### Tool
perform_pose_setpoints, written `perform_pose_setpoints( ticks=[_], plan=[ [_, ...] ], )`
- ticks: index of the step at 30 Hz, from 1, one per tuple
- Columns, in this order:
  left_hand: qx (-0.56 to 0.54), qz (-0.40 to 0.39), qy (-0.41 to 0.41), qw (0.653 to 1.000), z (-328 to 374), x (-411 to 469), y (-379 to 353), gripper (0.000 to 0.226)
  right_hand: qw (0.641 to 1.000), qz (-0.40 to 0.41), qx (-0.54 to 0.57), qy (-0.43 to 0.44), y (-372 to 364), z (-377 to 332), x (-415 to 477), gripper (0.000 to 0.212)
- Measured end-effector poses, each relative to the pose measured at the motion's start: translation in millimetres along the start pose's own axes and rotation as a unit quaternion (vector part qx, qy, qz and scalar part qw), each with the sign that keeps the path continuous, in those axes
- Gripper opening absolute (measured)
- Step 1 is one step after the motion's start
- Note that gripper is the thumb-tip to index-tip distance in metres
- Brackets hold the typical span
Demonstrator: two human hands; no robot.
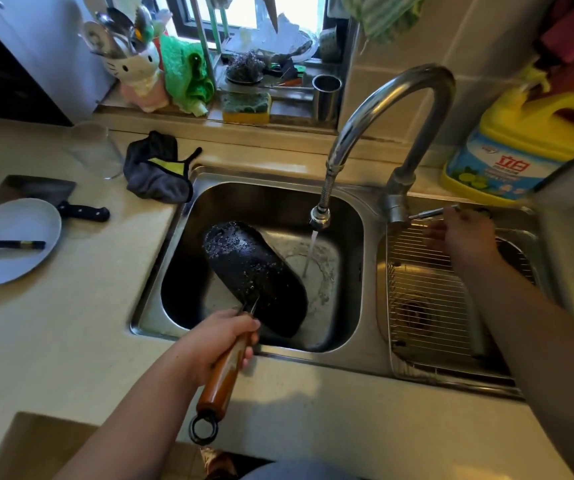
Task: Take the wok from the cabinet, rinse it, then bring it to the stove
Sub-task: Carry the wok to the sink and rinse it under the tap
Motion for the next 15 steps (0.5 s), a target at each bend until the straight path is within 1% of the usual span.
perform_pose_setpoints(
  ticks=[2,5,7,12,15],
  plan=[
    [-0.001,0.003,-0.001,1.0,0.4,0.4,-0.8,0.021,1.0,0.006,0.018,0.003,-0.2,0.1,8.5,0.02],
    [-0.005,0.001,-0.001,1.0,2.0,1.4,-2.7,0.023,1.0,0.009,0.011,0.019,0.3,0.4,15.4,0.023],
    [-0.008,0.0,-0.001,1.0,2.5,1.7,-2.9,0.023,0.999,0.01,0.015,0.026,-0.4,-0.4,19.1,0.022],
    [-0.009,0.006,0.004,1.0,2.0,1.7,-3.6,0.034,1.0,-0.009,0.003,0.029,-2.1,-8.1,31.1,0.02],
    [-0.01,0.008,0.004,1.0,1.7,1.7,-4.0,0.035,1.0,-0.015,-0.003,0.014,-2.5,-13.0,34.9,0.018]
  ],
)
Point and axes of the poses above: each hand's wrist, its own x-axis towards the middle knuckle, its own y-axis out of the back of the hand, z = x × y, the point moved 1 cm from there along x, towards the middle knuckle, and after that the axes turned 3 degrees about x, right-handed, at the moved point
